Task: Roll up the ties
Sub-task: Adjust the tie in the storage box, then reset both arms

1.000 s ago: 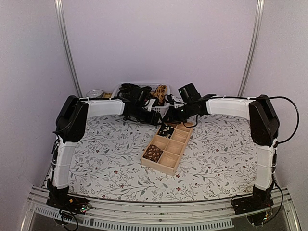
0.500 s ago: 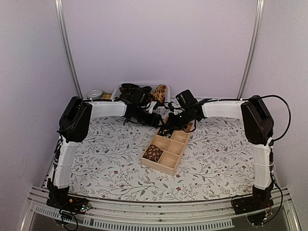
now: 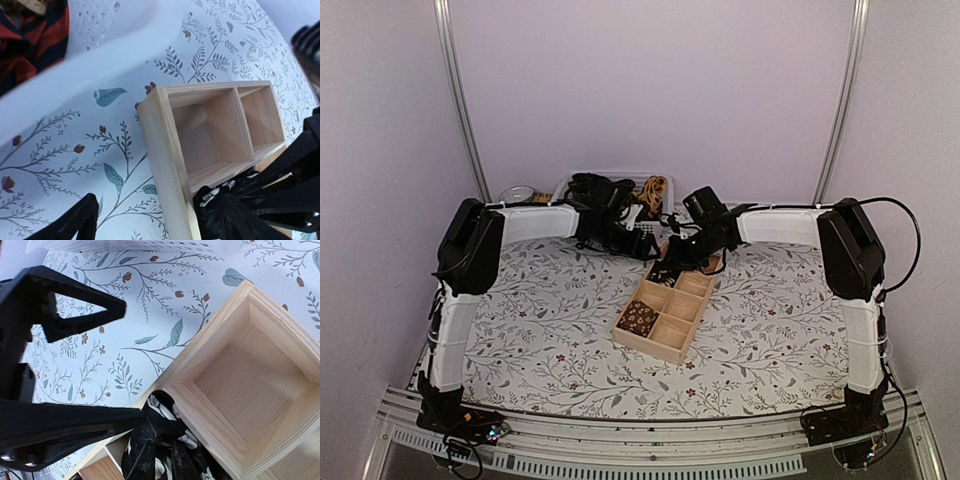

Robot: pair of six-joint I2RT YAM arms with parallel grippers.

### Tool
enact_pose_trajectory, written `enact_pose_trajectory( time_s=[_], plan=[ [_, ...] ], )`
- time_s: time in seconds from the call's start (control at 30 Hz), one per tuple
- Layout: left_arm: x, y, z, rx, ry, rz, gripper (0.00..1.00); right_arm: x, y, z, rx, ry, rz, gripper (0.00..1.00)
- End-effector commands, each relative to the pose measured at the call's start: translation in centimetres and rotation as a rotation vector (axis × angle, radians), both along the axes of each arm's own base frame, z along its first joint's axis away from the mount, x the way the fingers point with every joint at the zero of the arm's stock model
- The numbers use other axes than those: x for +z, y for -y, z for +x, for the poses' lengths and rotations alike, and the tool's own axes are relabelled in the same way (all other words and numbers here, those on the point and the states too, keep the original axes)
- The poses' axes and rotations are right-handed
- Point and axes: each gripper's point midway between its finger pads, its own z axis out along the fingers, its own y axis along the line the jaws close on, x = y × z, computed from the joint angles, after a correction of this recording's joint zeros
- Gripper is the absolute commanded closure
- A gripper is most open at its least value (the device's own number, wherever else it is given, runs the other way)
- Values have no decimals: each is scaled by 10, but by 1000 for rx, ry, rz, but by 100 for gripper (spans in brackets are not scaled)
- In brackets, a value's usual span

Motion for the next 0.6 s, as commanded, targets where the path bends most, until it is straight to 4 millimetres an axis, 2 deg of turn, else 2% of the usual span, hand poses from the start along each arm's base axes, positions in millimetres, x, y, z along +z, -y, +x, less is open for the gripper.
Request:
enact_pose_trajectory(
  time_s=[0.0,0.07,0.13,0.2,0.3,0.33,0.37,0.47,0.57],
  plan=[
    [96,-26,19,63,146,-56,2,28,-6,3,35,39,22,87],
    [125,-38,19,87,189,-70,0,73,-7,10,39,107,65,83],
    [154,-54,18,113,230,-79,0,117,1,15,31,177,103,72],
    [186,-72,11,141,284,-85,0,152,16,18,12,229,117,58],
    [212,-105,1,212,354,-58,0,190,48,20,-29,300,114,30],
    [215,-118,-2,245,374,-44,0,200,64,22,-48,319,111,6],
    [222,-131,-6,281,397,-42,0,206,80,22,-66,329,109,0],
    [230,-174,-21,384,441,-47,0,216,138,24,-151,367,97,0],
    [228,-219,-37,497,471,-25,0,207,204,22,-281,397,56,0]
  ],
)
